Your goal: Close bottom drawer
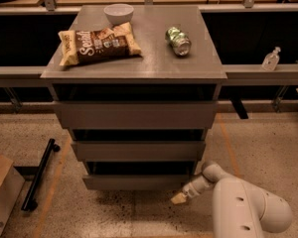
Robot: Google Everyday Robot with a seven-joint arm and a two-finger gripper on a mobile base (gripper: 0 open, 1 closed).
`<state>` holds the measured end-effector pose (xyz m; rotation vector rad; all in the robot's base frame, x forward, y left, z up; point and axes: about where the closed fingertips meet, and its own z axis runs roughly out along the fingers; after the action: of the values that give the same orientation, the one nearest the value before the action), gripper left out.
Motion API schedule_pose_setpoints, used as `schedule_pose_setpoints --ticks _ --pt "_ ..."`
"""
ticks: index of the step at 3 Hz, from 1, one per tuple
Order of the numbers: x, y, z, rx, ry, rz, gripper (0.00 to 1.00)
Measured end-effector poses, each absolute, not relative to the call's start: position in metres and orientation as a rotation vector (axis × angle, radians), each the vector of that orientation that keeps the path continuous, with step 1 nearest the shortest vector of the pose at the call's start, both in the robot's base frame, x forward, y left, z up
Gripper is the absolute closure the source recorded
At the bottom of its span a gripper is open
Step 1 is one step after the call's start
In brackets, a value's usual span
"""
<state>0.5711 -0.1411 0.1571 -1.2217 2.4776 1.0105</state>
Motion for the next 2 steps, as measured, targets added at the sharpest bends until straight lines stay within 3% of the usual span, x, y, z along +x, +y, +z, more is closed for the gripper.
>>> schedule_pose_setpoints --ticks 2 --pt "0.601 -0.137 0.175 -1.236 2.382 0.933 0.13"
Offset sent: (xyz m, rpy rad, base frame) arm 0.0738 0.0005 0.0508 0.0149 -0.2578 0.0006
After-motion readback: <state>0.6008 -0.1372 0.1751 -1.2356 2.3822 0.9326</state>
